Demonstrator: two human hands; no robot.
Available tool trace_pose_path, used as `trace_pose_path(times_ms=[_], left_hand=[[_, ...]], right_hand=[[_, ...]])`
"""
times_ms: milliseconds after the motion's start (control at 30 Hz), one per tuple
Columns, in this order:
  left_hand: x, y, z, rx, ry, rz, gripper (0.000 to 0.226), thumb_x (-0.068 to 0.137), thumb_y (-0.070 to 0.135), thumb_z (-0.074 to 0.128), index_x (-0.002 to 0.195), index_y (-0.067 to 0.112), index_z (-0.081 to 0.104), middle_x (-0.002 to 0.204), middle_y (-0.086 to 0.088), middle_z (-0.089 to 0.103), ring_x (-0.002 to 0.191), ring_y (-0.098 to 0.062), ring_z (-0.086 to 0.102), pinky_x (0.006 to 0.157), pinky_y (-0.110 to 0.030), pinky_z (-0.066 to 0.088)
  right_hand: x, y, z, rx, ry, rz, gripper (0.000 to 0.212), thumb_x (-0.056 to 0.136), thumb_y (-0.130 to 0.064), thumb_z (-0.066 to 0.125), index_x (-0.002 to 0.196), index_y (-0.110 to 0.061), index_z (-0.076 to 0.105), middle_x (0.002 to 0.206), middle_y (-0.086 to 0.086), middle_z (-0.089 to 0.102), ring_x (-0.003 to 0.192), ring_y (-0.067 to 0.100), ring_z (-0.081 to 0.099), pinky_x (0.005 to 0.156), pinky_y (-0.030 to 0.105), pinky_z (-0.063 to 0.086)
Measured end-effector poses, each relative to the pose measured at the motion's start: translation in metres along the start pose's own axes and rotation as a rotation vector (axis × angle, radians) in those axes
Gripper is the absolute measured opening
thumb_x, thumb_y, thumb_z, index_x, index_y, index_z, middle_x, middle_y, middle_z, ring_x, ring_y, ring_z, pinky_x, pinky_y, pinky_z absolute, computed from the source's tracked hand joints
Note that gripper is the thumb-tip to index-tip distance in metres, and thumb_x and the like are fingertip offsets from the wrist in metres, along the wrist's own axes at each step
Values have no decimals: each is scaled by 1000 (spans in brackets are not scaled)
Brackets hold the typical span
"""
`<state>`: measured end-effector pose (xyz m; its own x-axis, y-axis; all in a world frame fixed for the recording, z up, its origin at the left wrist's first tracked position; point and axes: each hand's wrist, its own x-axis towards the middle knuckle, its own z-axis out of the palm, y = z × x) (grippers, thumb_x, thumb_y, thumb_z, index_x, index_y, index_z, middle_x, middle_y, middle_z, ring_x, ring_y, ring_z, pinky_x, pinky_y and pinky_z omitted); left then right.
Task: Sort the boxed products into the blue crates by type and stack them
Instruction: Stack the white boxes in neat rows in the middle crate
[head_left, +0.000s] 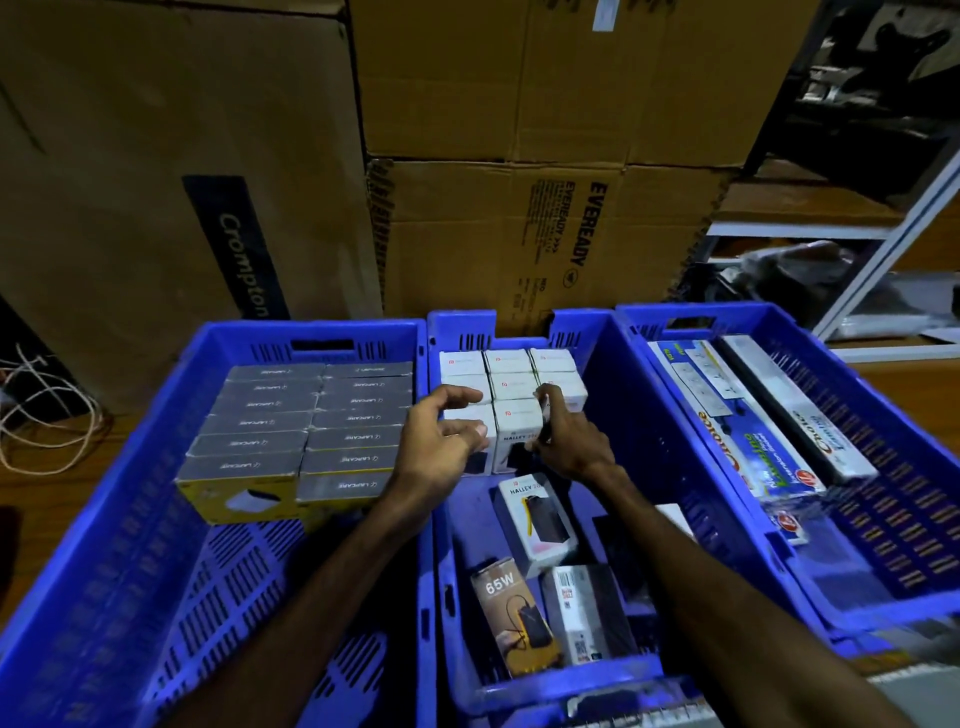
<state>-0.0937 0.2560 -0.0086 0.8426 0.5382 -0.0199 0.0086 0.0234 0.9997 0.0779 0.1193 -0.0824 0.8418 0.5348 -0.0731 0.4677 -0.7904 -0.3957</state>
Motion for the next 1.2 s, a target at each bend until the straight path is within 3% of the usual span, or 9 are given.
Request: trace_pose_path(times_ms=[267, 433, 600, 767, 933, 1000, 1100, 1200], left_hand=[[0, -2, -2, 65, 2, -38, 34, 91, -10, 63, 103, 22, 68, 96, -14, 74, 93, -30, 74, 94, -57, 57], [-2, -2, -3, 85, -11, -43, 34, 91, -7, 65, 103, 25, 67, 93, -15, 74, 93, -32, 74, 94, -57, 57], [-3, -1, -3, 109, -27, -40, 33, 91, -5, 67, 105, 24, 67, 93, -23, 74, 97, -35, 74, 93, -57, 57], [-4, -2, -3, 132, -39, -28, 32, 92, -4, 67, 108, 24, 66, 95, -20, 75, 98, -33, 73, 92, -56, 58], [-2, -5, -4, 162, -40, -13, 32, 91, -1, 68, 107, 26, 66, 94, -22, 75, 97, -36, 73, 91, -59, 58], [-2, -5, -3, 188, -49, 17, 32, 91, -2, 68, 108, 24, 66, 97, -21, 74, 96, -34, 72, 90, -56, 59], [-3, -7, 0, 306, -79, 116, 31, 89, -4, 70, 109, 19, 66, 115, -11, 68, 92, -21, 70, 86, -43, 61], [-5, -16, 4, 502, -184, 222, 34, 87, 1, 72, 107, 28, 66, 114, 4, 61, 91, -16, 67, 83, -44, 61]], right_hand=[[1, 2, 10, -26, 14, 32, 83, 84, -41, 75, 146, -34, 19, 126, 18, 66, 112, 42, 64, 78, 46, 45], [6, 2, 5, 33, -34, 30, 84, 84, -32, 77, 149, -29, 25, 127, 19, 66, 116, 44, 62, 84, 46, 47], [7, 3, 6, 111, -35, 26, 87, 80, -26, 79, 148, -34, 25, 127, 19, 66, 118, 43, 62, 87, 45, 50], [5, 6, -2, 107, -112, -15, 96, 80, -25, 80, 154, -34, 20, 135, 18, 63, 120, 38, 61, 92, 44, 50], [-8, 22, -20, 36, -121, -28, 109, 71, -40, 79, 152, -48, 6, 143, 10, 59, 127, 35, 59, 100, 56, 50], [-18, 29, -32, 27, -139, -30, 101, 75, -44, 80, 152, -45, 15, 136, 10, 62, 122, 34, 62, 98, 51, 53], [-41, 39, -52, 38, -185, -58, 70, 82, -49, 79, 142, -36, 45, 119, 1, 69, 103, 24, 68, 91, 39, 55], [-75, 48, -71, 62, -218, -136, 60, 84, -51, 78, 137, -31, 57, 115, -6, 70, 88, 13, 70, 84, 33, 55]])
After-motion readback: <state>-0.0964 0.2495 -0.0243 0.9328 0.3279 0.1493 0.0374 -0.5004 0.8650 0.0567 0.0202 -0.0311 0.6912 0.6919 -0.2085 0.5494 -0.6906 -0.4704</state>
